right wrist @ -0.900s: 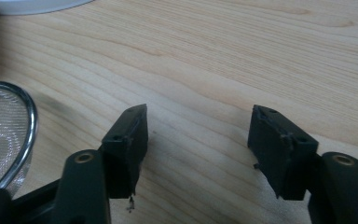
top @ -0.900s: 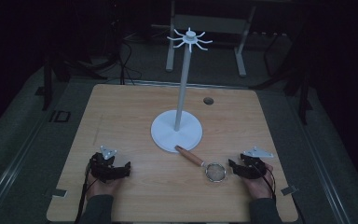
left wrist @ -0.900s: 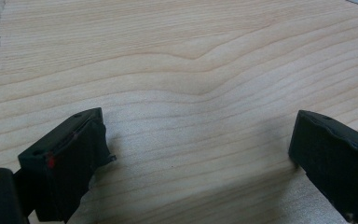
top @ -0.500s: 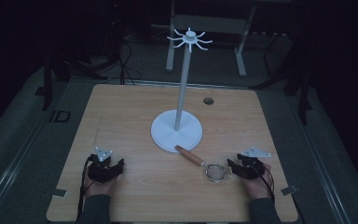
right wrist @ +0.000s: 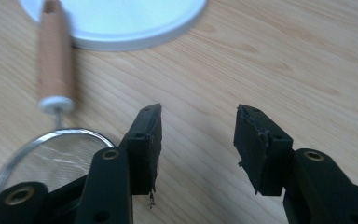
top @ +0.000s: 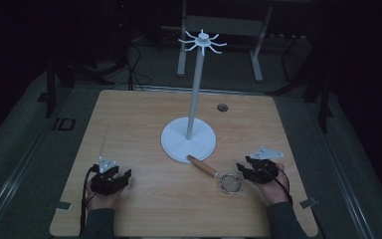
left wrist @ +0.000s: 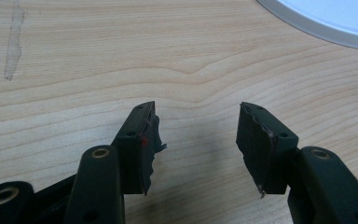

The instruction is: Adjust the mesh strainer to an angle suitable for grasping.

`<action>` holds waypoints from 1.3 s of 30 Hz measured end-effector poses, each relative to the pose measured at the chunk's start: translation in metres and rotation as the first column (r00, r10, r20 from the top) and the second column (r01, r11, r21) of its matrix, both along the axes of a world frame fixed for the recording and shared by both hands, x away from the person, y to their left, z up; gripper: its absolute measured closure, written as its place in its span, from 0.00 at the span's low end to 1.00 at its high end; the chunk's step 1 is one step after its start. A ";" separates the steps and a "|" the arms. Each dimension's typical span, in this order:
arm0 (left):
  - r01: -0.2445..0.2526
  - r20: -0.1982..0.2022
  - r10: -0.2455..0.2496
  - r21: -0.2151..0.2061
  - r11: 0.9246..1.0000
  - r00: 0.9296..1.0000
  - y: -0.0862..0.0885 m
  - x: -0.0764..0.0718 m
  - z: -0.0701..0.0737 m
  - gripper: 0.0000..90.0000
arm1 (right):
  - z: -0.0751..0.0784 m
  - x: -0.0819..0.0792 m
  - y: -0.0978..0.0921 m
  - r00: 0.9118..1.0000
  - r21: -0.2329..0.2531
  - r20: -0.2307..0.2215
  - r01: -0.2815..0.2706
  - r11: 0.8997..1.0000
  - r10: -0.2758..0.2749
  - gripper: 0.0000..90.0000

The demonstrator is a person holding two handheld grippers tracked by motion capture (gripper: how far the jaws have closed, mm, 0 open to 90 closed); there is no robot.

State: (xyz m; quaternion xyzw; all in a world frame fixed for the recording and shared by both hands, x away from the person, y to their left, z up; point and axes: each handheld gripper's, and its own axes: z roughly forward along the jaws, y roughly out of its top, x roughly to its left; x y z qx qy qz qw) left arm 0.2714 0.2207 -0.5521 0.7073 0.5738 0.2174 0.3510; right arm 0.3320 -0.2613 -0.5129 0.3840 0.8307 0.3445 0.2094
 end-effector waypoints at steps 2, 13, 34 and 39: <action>0.006 0.011 -0.006 -0.004 1.000 1.000 0.000 -0.001 0.001 0.54 | 0.005 0.001 0.005 1.000 -0.005 -0.001 -0.022 1.000 0.022 0.57; 0.029 0.029 -0.029 0.010 1.000 0.999 -0.003 -0.003 0.002 0.54 | 0.024 0.012 0.031 0.994 -0.060 -0.030 -0.109 0.992 0.108 0.54; 0.033 0.020 -0.033 0.008 0.999 0.999 -0.002 -0.003 0.003 0.55 | 0.028 0.028 0.076 0.961 -0.170 -0.164 -0.250 0.953 0.223 0.50; 0.033 0.021 -0.033 0.005 0.999 0.999 -0.002 -0.003 0.003 0.55 | 0.028 0.030 0.088 0.949 -0.188 -0.194 -0.284 0.940 0.248 0.49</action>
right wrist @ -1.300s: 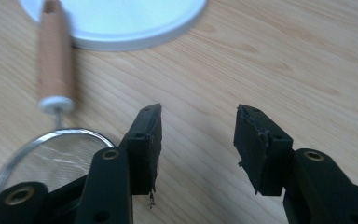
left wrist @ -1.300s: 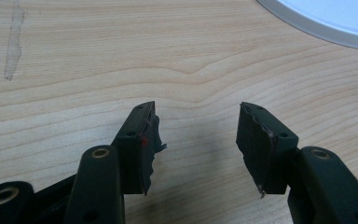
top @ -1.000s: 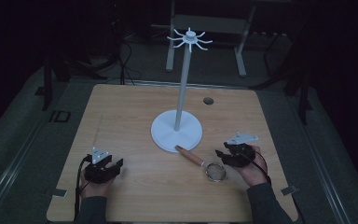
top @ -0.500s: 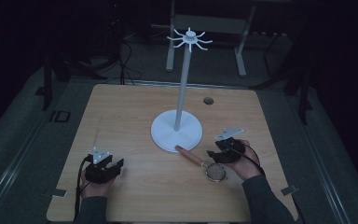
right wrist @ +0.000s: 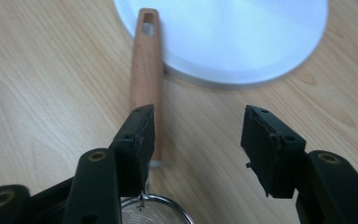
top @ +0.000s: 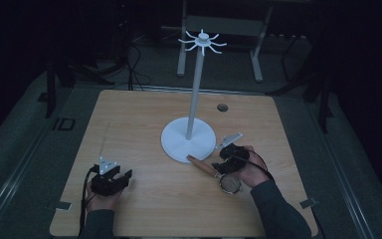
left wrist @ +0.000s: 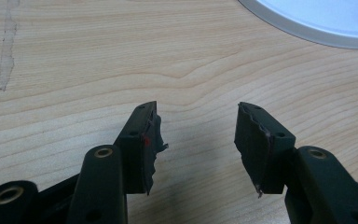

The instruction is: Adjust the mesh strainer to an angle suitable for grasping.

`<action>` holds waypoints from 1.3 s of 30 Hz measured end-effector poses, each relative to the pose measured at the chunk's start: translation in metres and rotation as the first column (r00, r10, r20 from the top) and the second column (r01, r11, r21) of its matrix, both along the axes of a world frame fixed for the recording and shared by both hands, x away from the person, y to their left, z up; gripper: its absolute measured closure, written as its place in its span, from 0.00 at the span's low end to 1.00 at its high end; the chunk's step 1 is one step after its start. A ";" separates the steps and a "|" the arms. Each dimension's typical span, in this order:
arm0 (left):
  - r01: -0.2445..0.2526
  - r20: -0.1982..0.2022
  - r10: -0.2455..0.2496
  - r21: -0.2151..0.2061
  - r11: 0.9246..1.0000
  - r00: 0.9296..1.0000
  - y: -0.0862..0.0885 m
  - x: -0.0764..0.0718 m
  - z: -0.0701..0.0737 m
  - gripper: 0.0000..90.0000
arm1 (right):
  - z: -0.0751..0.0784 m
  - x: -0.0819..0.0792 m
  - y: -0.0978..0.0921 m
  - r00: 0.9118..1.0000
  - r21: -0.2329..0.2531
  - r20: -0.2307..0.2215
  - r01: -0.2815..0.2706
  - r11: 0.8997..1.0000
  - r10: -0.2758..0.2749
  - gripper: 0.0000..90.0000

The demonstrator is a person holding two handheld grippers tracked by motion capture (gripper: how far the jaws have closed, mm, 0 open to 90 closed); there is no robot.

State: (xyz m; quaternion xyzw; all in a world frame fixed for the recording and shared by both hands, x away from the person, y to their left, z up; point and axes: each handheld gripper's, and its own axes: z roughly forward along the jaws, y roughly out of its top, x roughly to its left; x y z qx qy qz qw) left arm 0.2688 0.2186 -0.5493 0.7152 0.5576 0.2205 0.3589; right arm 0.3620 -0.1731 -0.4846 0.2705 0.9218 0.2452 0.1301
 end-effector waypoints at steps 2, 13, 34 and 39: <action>0.000 0.000 0.000 0.001 1.000 1.000 0.000 0.000 0.000 0.55 | -0.001 0.001 0.005 1.000 -0.011 -0.014 -0.014 1.000 0.014 0.49; 0.000 0.000 0.000 -0.003 1.000 1.000 0.000 0.000 0.000 0.55 | -0.014 0.004 0.026 0.994 -0.059 -0.086 -0.074 0.996 0.069 0.55; 0.000 -0.004 0.000 -0.002 1.000 1.000 0.001 0.001 0.000 0.55 | -0.034 0.019 0.043 0.974 -0.104 -0.216 -0.100 0.990 0.075 0.74; -0.003 -0.001 0.003 -0.003 1.000 1.000 0.002 0.002 0.000 0.55 | -0.034 0.017 0.043 0.977 -0.111 -0.193 -0.109 0.988 0.086 0.75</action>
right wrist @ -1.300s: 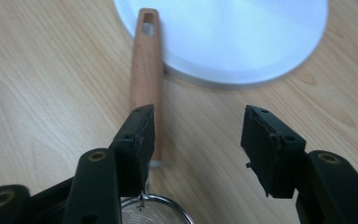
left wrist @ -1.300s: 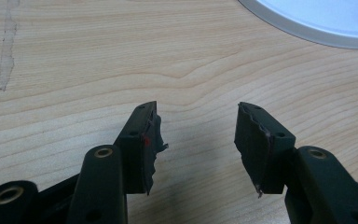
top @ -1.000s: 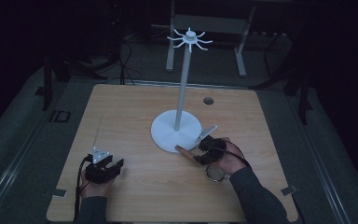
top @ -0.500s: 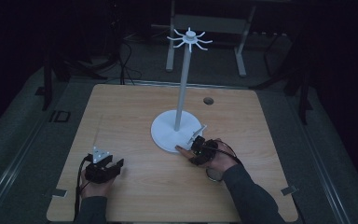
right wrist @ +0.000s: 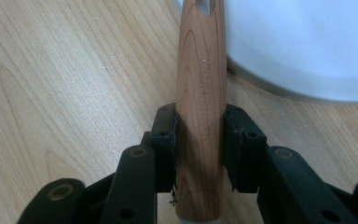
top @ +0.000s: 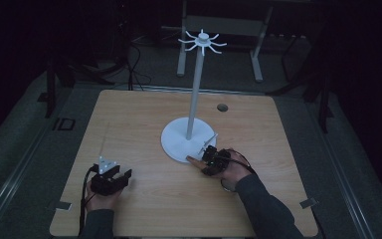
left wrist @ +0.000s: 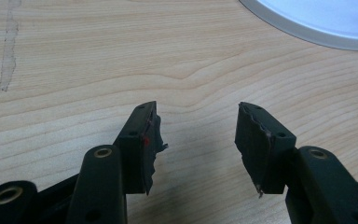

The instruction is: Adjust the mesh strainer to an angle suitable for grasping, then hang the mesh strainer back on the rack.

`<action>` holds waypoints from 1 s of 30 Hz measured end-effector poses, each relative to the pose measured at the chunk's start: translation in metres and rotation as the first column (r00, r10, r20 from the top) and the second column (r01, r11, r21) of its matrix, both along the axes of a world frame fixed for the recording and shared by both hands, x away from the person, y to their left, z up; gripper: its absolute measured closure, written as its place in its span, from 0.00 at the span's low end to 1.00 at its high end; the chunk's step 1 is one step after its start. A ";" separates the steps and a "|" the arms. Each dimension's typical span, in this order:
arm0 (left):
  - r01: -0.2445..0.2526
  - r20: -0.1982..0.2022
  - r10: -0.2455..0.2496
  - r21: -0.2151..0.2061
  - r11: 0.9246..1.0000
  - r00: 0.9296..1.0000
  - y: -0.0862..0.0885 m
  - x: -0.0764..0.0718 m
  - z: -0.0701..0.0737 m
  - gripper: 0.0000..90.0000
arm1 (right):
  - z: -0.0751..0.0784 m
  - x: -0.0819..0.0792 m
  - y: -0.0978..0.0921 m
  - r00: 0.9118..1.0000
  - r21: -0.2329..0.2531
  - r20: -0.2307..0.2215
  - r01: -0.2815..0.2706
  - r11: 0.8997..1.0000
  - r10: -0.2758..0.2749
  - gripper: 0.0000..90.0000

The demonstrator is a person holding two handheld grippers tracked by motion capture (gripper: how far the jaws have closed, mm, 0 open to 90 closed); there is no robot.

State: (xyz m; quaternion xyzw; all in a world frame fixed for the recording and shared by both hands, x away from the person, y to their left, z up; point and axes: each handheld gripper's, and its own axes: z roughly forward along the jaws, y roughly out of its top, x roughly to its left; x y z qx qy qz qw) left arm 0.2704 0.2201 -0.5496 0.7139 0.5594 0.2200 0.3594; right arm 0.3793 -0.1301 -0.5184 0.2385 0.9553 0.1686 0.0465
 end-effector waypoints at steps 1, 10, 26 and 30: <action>-0.001 -0.001 0.001 -0.001 1.000 1.000 0.000 0.000 0.000 0.55 | 0.001 0.000 0.000 1.000 0.004 0.003 0.002 1.000 -0.002 0.75; 0.000 0.000 0.000 -0.001 1.000 1.000 -0.001 0.000 0.000 0.55 | 0.008 -0.004 -0.004 0.999 0.043 0.041 0.005 0.999 -0.007 0.75; -0.003 0.004 0.003 0.003 1.000 1.000 0.000 0.000 0.000 0.55 | 0.026 -0.009 -0.010 0.991 0.134 0.130 0.014 0.991 -0.032 0.75; -0.004 0.005 0.004 0.003 1.000 1.000 0.000 0.000 0.000 0.55 | 0.031 -0.009 -0.014 0.987 0.158 0.155 0.018 0.987 -0.043 0.75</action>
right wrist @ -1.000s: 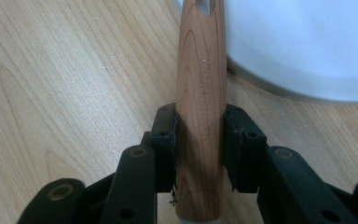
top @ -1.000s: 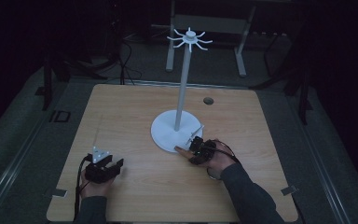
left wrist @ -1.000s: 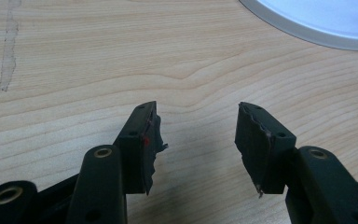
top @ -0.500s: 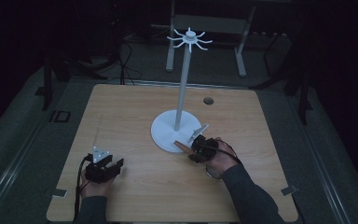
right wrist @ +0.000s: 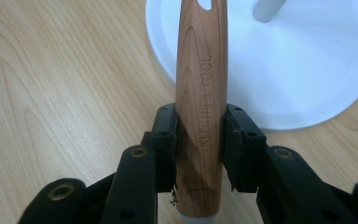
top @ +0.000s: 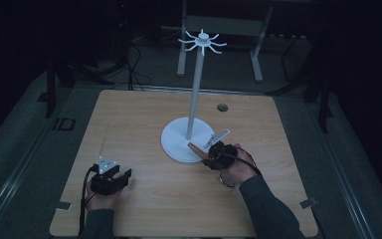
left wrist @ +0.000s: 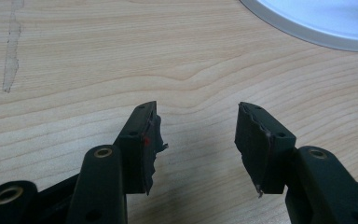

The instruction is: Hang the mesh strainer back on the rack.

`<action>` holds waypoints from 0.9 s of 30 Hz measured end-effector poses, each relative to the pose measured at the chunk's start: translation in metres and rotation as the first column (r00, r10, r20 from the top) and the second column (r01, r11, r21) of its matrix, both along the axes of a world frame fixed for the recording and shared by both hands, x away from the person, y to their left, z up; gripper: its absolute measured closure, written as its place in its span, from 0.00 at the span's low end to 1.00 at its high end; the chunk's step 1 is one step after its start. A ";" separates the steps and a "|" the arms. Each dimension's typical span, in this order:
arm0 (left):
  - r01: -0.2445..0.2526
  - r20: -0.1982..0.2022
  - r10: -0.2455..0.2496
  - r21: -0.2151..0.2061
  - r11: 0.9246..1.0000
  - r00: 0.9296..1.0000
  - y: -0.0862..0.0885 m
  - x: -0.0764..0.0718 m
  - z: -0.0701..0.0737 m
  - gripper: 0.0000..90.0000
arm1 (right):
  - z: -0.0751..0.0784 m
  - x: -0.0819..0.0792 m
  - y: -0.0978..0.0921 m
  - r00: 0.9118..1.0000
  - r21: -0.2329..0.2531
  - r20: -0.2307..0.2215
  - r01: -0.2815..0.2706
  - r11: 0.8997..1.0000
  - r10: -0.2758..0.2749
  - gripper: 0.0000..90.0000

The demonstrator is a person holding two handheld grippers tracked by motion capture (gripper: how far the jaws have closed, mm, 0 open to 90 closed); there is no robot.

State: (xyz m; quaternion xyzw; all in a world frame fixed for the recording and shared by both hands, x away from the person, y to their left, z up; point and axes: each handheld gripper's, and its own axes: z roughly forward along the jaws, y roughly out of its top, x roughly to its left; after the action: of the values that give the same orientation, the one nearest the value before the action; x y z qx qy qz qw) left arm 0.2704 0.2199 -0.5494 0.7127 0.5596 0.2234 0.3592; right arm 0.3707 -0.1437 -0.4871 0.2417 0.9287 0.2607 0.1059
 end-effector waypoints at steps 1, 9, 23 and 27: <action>0.000 0.000 0.000 0.000 1.000 1.000 0.000 0.000 0.000 0.55 | 0.001 0.000 -0.001 1.000 0.006 0.005 0.002 1.000 -0.002 0.75; 0.000 0.003 0.000 -0.003 1.000 1.000 0.000 -0.001 0.001 0.55 | 0.009 -0.001 -0.005 1.000 0.037 0.026 0.015 0.999 -0.016 0.75; -0.002 0.004 0.002 0.000 1.000 1.000 0.000 -0.001 0.001 0.55 | 0.023 0.001 -0.012 0.997 0.109 0.057 0.046 0.993 -0.052 0.75; -0.002 0.005 0.002 0.000 1.000 1.000 0.000 -0.001 0.001 0.55 | 0.029 0.002 -0.016 0.995 0.141 0.072 0.059 0.988 -0.069 0.75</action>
State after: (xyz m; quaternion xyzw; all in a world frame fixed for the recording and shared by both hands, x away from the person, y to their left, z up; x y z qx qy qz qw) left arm 0.2697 0.2200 -0.5485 0.7117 0.5593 0.2253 0.3603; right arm 0.3729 -0.1594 -0.4579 0.2680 0.8953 0.3301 0.1328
